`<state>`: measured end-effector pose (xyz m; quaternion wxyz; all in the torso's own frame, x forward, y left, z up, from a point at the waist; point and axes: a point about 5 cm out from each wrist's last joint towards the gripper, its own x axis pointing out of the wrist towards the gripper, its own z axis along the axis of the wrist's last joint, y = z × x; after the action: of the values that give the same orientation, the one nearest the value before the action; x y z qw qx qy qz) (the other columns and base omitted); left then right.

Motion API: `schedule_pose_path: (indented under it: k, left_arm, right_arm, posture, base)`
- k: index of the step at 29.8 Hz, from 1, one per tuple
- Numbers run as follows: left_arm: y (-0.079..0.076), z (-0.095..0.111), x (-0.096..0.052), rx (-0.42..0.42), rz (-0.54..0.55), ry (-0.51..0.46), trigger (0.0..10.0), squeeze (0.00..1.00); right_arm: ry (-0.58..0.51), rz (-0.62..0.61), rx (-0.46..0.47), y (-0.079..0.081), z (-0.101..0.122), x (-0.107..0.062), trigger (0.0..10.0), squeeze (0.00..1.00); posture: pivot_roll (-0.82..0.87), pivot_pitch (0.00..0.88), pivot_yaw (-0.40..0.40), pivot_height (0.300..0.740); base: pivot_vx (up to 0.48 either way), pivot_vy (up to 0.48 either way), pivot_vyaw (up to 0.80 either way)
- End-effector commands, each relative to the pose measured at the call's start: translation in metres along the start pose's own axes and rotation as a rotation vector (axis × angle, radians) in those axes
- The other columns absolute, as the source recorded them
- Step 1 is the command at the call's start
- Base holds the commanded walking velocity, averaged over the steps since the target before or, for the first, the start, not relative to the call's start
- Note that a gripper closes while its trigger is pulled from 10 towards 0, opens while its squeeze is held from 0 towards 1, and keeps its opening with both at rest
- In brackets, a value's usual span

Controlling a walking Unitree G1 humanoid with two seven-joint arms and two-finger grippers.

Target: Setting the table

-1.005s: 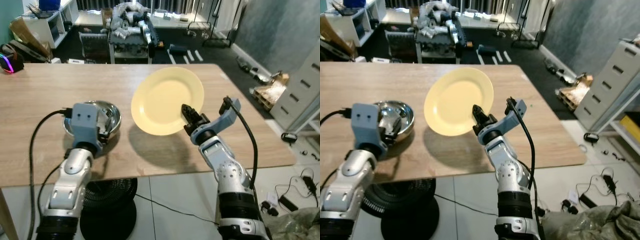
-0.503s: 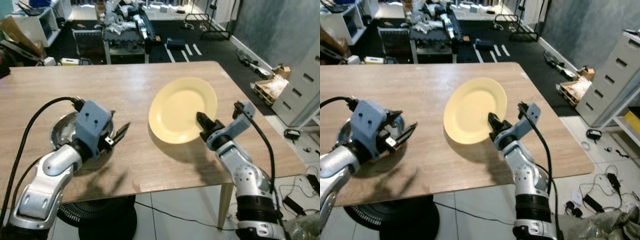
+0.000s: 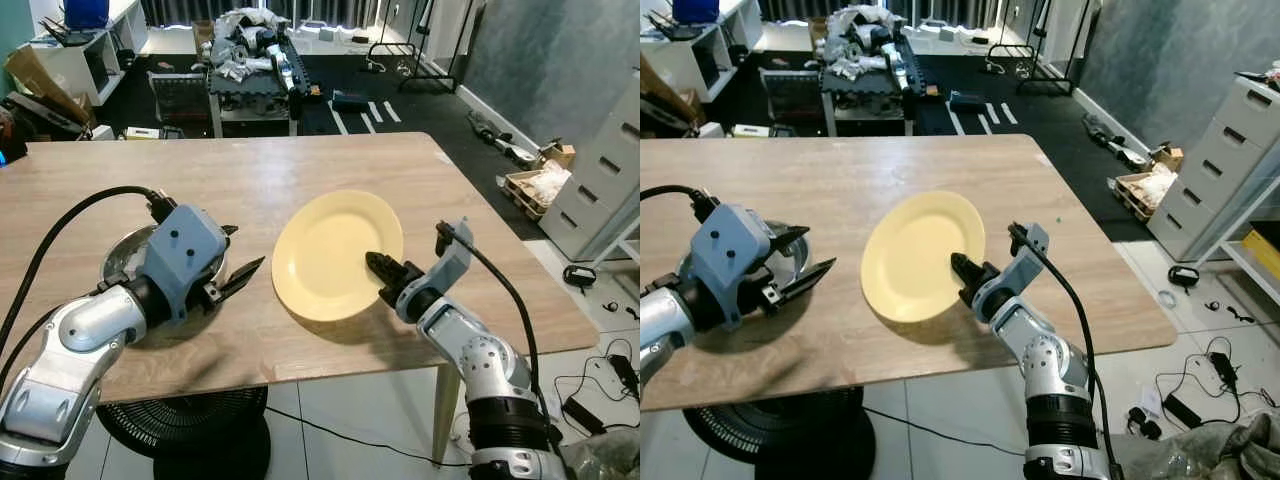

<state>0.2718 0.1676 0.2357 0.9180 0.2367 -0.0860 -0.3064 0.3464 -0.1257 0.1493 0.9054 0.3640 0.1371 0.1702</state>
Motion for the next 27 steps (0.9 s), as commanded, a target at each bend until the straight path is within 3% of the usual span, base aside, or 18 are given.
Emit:
schedule_pose_path:
  k: [1,6,7,8,14,19,22,23,24,27]
  left_arm:
    - [-0.004,-0.002,0.0,-0.003,-0.015,0.014,10.0,0.0]
    - [-0.01,-0.002,0.002,-0.02,-0.004,0.02,10.0,0.0]
    - [-0.01,-0.002,0.002,-0.021,-0.005,0.02,10.0,0.0]
    - [-0.011,-0.002,0.003,-0.023,-0.006,0.02,10.0,0.0]
    - [-0.012,-0.002,0.004,-0.028,-0.004,0.023,10.0,0.0]
    - [-0.013,-0.003,0.006,-0.037,0.001,0.022,10.0,0.0]
    - [-0.014,-0.003,0.007,-0.043,-0.002,0.025,10.0,0.0]
    - [-0.015,-0.004,0.007,-0.048,-0.007,0.028,10.0,0.0]
    - [-0.016,-0.005,0.007,-0.054,-0.015,0.036,10.0,0.0]
    - [-0.017,-0.007,0.006,-0.056,-0.02,0.042,10.0,0.0]
  right_arm:
    - [0.029,-0.012,0.021,-0.003,-0.007,0.0,10.0,0.0]
    - [0.075,-0.032,0.068,-0.006,-0.024,0.003,10.0,0.0]
    - [0.082,-0.032,0.071,-0.006,-0.026,0.003,10.0,0.28]
    - [0.089,-0.027,0.067,-0.005,-0.027,0.003,10.0,1.0]
    - [0.094,-0.021,0.036,-0.004,-0.023,0.003,10.0,1.0]
    - [0.035,-0.019,0.017,-0.005,-0.012,0.002,10.0,1.0]
    - [-0.003,-0.026,-0.041,-0.006,-0.002,0.0,10.0,1.0]
    - [-0.013,-0.036,-0.071,-0.007,0.001,0.0,10.0,0.64]
    - [-0.031,-0.062,-0.146,-0.009,0.006,-0.002,10.0,0.0]
    - [-0.041,-0.08,-0.209,-0.011,0.01,-0.003,10.0,0.0]
  posture:
    - [0.05,0.022,-0.004,0.74]
    - [0.05,0.023,-0.006,0.74]
    - [0.05,0.024,-0.006,0.74]
    - [0.05,0.023,-0.005,0.74]
    - [0.05,0.023,-0.005,0.74]
    - [0.04,0.024,-0.003,0.74]
    - [0.04,0.025,0.001,0.74]
    - [0.04,0.026,0.003,0.74]
    - [0.04,0.026,0.004,0.74]
    - [0.04,0.026,0.005,0.74]
  base:
    - [0.0,0.0,0.0]
    - [0.0,0.0,0.0]
    - [0.0,0.0,0.0]
    - [0.0,0.0,0.0]
    - [0.0,0.0,0.0]
    - [0.0,0.0,0.0]
    - [0.0,0.0,0.0]
    - [0.0,0.0,0.0]
    - [0.0,0.0,0.0]
    - [0.0,0.0,0.0]
